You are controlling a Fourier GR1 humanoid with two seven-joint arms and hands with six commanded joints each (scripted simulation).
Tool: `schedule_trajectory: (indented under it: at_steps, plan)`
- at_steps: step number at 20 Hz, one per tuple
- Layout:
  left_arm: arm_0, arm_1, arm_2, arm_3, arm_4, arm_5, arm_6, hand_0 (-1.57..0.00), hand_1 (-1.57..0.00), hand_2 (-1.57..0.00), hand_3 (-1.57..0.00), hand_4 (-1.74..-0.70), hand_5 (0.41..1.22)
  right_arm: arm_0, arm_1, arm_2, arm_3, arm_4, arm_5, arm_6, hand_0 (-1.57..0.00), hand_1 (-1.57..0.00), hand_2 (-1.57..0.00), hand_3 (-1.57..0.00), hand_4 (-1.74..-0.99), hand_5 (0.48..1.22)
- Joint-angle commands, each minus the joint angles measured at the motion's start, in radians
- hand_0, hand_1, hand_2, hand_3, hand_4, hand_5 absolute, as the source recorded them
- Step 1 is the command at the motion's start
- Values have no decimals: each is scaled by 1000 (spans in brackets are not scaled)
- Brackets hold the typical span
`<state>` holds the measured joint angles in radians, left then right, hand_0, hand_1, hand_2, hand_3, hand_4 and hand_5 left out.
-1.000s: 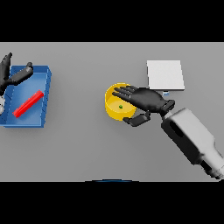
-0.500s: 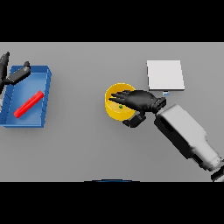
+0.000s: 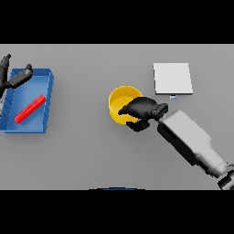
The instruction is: Pick up the red beaker and tilt it to pour out 1 green nut into yellow bowl. Pick up the yellow bowl and place it on the metallic measuring scale.
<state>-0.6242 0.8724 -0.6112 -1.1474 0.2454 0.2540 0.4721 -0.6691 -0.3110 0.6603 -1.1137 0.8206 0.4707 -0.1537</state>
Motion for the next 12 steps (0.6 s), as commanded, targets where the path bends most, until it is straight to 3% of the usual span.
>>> schedule_trajectory:
  at_steps: [1,3,4,6,8,12]
  plan:
    - [12,9,4,-15,5,7,-3,1,1,1,1,-795,725,-8,1,-3,6,-6,12,-3,-721,-664,-624,-472,-1488,1016]
    - [13,15,3,-30,5,11,12,1,1,1,1,-800,727,-10,-22,-4,-6,-23,58,-31,-1027,-991,-965,-691,-1571,1090]
    - [9,19,0,-35,2,8,24,1,1,1,1,-799,728,-9,-22,-2,-10,-27,71,-25,-1136,-1107,-1086,-867,-1604,1116]
    - [11,22,1,-33,2,9,25,1,1,1,1,-799,727,-10,-20,-3,-21,-38,92,2,-1292,-1274,-1261,-1019,-1649,1154]
    - [16,24,3,-39,3,16,25,1,1,1,1,-802,725,0,-30,-4,-44,-47,98,10,-1393,-1381,-1314,-1142,-1682,1178]
    - [16,26,3,-38,6,6,14,1,1,1,1,-805,725,-9,-44,-12,-60,-58,103,18,-1498,-1493,-1453,-1181,-1717,1203]
